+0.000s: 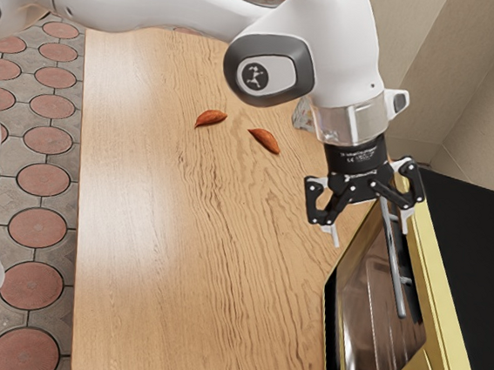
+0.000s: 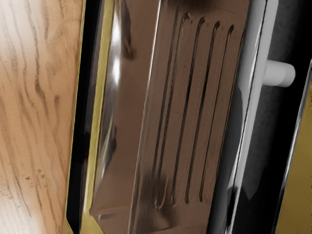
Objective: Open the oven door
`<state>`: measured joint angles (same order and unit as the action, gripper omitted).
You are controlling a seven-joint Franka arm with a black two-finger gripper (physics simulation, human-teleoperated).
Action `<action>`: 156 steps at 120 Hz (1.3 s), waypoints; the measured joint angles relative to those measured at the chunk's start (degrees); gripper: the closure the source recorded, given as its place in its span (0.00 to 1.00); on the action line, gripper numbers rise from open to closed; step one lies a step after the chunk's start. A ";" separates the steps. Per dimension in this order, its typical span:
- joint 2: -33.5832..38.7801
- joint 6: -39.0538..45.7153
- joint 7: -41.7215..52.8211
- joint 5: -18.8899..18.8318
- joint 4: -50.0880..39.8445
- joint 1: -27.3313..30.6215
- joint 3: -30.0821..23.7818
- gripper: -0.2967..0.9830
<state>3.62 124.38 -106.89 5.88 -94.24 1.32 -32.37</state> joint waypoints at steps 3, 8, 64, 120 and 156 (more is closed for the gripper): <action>-0.01 0.08 0.10 0.00 -0.02 -0.01 0.01 0.23; -0.03 0.20 0.27 0.00 -0.05 0.00 0.01 0.23; -0.48 0.98 1.41 1.17 -2.48 0.49 0.37 0.23; 2.44 1.51 1.93 3.79 -7.90 0.46 1.35 0.24; 6.30 1.72 2.19 4.63 -12.21 2.24 1.43 0.24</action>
<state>9.91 126.10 -104.70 10.51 -106.45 3.56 -30.94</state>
